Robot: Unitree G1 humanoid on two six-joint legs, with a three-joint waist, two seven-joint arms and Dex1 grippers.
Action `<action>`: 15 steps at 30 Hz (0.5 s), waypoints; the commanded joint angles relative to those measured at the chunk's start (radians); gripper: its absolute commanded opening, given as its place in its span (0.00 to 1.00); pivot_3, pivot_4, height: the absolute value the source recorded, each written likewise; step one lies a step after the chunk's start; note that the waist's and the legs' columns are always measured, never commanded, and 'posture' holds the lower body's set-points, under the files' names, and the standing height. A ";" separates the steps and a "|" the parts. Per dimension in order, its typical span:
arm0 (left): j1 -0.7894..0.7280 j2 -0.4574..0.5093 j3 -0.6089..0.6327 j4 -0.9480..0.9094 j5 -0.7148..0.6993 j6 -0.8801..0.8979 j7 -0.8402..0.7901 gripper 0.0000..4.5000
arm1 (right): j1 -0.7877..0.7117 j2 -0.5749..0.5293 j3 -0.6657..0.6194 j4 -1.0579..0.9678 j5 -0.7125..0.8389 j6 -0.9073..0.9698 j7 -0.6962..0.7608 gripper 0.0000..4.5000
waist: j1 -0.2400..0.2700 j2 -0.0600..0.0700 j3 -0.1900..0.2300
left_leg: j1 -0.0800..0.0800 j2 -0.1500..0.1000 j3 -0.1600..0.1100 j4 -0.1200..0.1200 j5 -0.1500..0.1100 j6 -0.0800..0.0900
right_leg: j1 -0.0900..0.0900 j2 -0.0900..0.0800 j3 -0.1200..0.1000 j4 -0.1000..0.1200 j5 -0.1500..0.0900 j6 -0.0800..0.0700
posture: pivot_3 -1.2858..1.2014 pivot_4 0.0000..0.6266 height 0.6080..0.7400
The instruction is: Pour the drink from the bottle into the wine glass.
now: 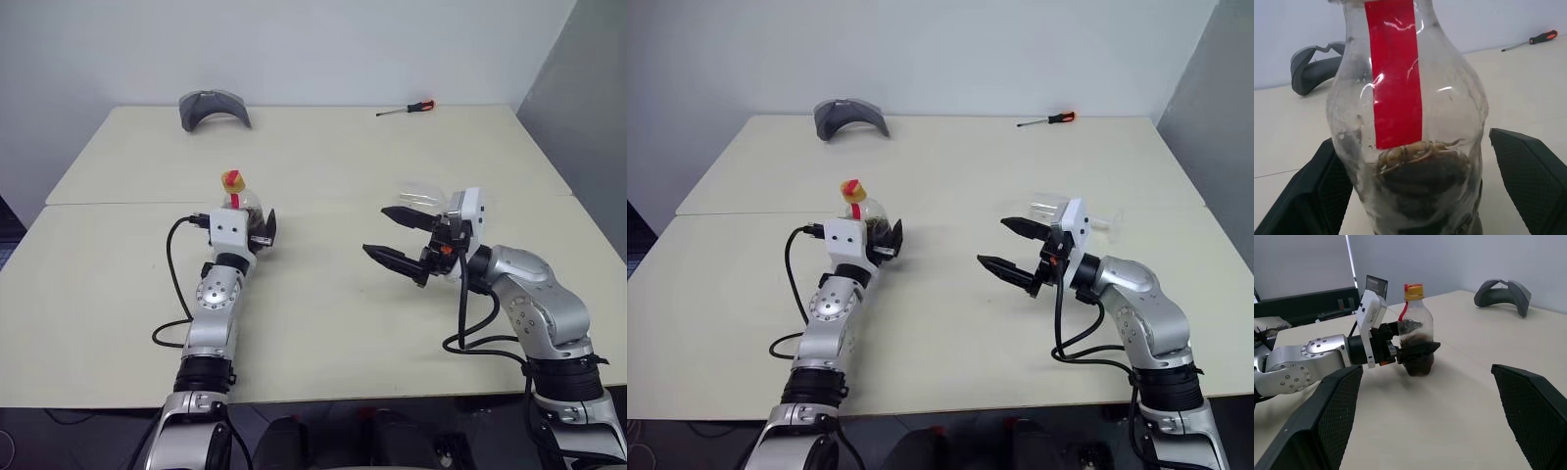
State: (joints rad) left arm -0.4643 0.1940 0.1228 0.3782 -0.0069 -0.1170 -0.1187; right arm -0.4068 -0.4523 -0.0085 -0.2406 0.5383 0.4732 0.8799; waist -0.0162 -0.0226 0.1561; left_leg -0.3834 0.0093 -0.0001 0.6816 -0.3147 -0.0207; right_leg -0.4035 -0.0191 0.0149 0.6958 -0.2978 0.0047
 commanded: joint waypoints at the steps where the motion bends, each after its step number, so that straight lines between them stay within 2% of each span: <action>1: -0.043 0.008 0.009 0.036 -0.010 -0.054 0.005 0.99 | -0.017 -0.002 -0.011 -0.045 0.023 0.001 -0.011 1.00 | 0.000 0.000 0.000 | 0.000 0.000 0.000 0.000 0.000 0.000 | 0.000 0.000 0.000 0.000 0.000 0.000 | 0.52 0.24 1.00; 9: -0.110 0.000 0.015 0.150 -0.036 -0.118 -0.009 0.99 | -0.006 -0.004 -0.012 -0.062 0.025 0.005 -0.023 1.00 | 0.000 0.000 0.000 | 0.000 0.000 0.000 0.000 0.000 -0.001 | 0.000 0.000 0.000 0.000 0.000 0.000 | 0.52 0.24 1.00; 12: -0.113 -0.010 0.024 0.152 -0.074 -0.125 -0.031 0.86 | -0.010 -0.001 -0.011 -0.058 0.021 0.003 -0.028 1.00 | 0.000 0.000 0.000 | 0.000 0.000 0.000 0.000 0.000 -0.001 | 0.000 0.000 0.000 0.000 0.000 0.000 | 0.52 0.24 1.00; 15: -0.110 -0.010 0.027 0.146 -0.085 -0.123 -0.032 0.65 | -0.007 0.002 -0.009 -0.061 0.020 0.001 -0.037 1.00 | 0.000 0.000 0.000 | 0.000 0.000 0.000 0.000 0.001 -0.001 | -0.001 0.000 0.000 0.000 0.000 0.000 | 0.52 0.24 1.00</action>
State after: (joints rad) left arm -0.5564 0.1833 0.1437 0.5442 -0.0782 -0.2213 -0.1452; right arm -0.4067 -0.4512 -0.0082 -0.2617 0.5392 0.4785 0.8470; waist -0.0160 -0.0227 0.1562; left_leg -0.3837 0.0093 -0.0002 0.6817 -0.3140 -0.0220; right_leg -0.4041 -0.0193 0.0148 0.6959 -0.2978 0.0048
